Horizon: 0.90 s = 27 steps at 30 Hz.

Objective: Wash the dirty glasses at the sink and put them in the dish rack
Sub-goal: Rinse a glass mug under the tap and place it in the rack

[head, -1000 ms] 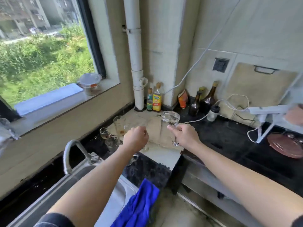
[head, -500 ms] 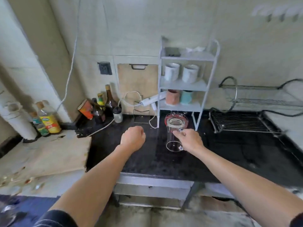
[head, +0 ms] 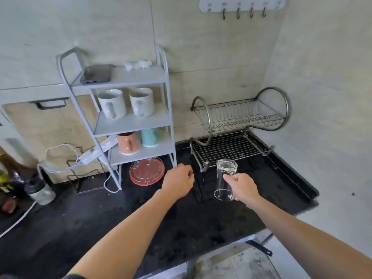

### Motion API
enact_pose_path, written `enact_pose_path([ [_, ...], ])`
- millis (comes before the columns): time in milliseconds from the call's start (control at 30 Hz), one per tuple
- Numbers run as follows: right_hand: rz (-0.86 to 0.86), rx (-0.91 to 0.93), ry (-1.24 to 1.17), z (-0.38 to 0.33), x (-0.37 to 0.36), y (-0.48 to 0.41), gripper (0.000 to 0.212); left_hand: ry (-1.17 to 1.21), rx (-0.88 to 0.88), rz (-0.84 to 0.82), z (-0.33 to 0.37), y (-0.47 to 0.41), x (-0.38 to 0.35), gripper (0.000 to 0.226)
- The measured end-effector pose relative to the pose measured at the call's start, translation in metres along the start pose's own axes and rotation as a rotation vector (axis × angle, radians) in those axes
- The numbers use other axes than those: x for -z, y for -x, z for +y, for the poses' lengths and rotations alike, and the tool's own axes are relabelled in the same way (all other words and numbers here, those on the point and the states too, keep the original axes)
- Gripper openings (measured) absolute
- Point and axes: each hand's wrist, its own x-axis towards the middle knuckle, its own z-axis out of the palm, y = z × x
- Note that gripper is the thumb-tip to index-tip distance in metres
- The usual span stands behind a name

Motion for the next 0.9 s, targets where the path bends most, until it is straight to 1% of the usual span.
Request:
enact_pose_path([
  [100,0.055,-0.082,-0.003,0.018,0.022,-0.042,0.053,0.020,-0.087,-0.016,0.027,-0.053,-0.011,0.025],
  [233,0.145,-0.166,-0.087,0.045,0.046,-0.096,0.053,0.051,-0.192,-0.009,0.061,-0.111,-0.023,0.027],
  [300,0.165,-0.189,-0.109,0.059,0.056,-0.124,0.054,0.044,-0.238,0.025,0.076,-0.136,-0.027,0.029],
  [433,0.180,-0.167,-0.116,0.087,0.070,-0.186,0.054,0.008,-0.273,0.130,0.100,-0.188,-0.042,0.032],
  [567,0.136,-0.124,-0.122,0.106,0.076,-0.256,0.053,-0.077,-0.218,0.217,0.115,-0.233,-0.066,0.034],
  [667,0.065,-0.093,-0.134,0.112,0.079,-0.308,0.055,-0.155,-0.086,0.237,0.121,-0.258,-0.085,0.039],
  [733,0.033,-0.085,-0.185,0.114,0.080,-0.342,0.057,-0.213,-0.034,0.296,0.123,-0.266,-0.097,0.041],
  [800,0.004,-0.091,-0.212,0.114,0.081,-0.371,0.051,-0.266,-0.004,0.357,0.123,-0.270,-0.107,0.039],
  [867,-0.022,-0.079,-0.258,0.115,0.078,-0.397,0.046,-0.325,0.012,0.383,0.123,-0.272,-0.115,0.036],
  [900,-0.035,-0.070,-0.265,0.115,0.077,-0.409,0.047,-0.349,0.023,0.390,0.123,-0.273,-0.117,0.036],
])
